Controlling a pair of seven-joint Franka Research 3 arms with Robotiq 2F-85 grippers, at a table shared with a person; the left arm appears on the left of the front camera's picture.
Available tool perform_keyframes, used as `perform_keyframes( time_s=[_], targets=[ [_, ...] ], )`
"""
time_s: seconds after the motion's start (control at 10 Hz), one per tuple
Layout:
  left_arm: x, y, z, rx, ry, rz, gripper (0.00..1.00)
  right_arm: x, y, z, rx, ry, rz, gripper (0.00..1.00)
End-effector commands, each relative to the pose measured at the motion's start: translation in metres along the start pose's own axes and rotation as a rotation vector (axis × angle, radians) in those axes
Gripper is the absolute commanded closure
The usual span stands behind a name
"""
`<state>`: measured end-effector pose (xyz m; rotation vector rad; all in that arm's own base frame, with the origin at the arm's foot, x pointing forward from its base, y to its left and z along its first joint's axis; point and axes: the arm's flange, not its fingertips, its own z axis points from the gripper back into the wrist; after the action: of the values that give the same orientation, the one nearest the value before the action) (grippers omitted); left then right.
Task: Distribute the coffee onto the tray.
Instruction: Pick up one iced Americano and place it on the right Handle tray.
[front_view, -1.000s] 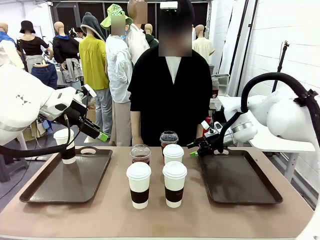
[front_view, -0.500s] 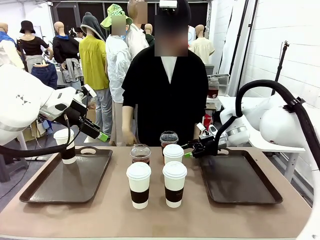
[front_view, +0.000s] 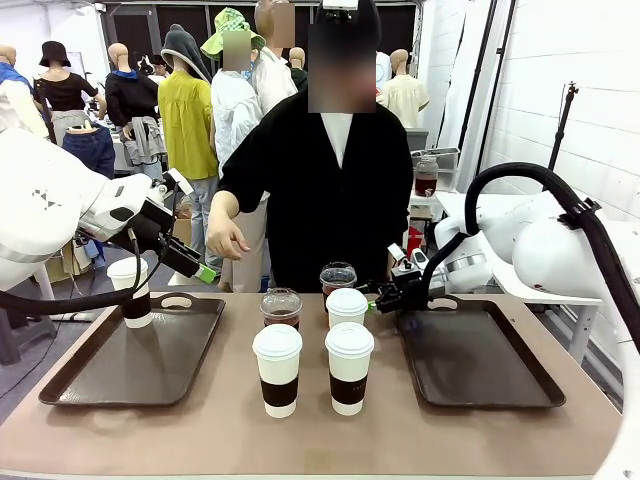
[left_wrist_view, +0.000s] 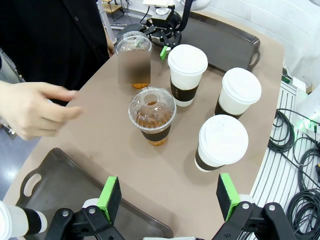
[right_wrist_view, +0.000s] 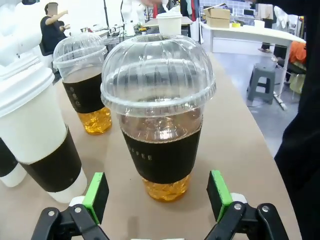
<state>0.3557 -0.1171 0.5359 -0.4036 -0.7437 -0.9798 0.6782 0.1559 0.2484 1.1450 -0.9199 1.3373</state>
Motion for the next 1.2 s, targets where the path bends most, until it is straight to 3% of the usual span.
perform_keyframes(
  time_s=[0.0, 1.1],
  targets=[
    [0.000, 0.002, 0.001, -0.012, -0.010, -0.004, 0.00, 0.000, -0.010, -0.010, -0.011, -0.009, 0.027, 0.00],
    [0.000, 0.002, 0.001, -0.012, -0.010, -0.004, 0.00, 0.001, -0.025, -0.033, 0.013, -0.024, 0.029, 0.00]
  ],
)
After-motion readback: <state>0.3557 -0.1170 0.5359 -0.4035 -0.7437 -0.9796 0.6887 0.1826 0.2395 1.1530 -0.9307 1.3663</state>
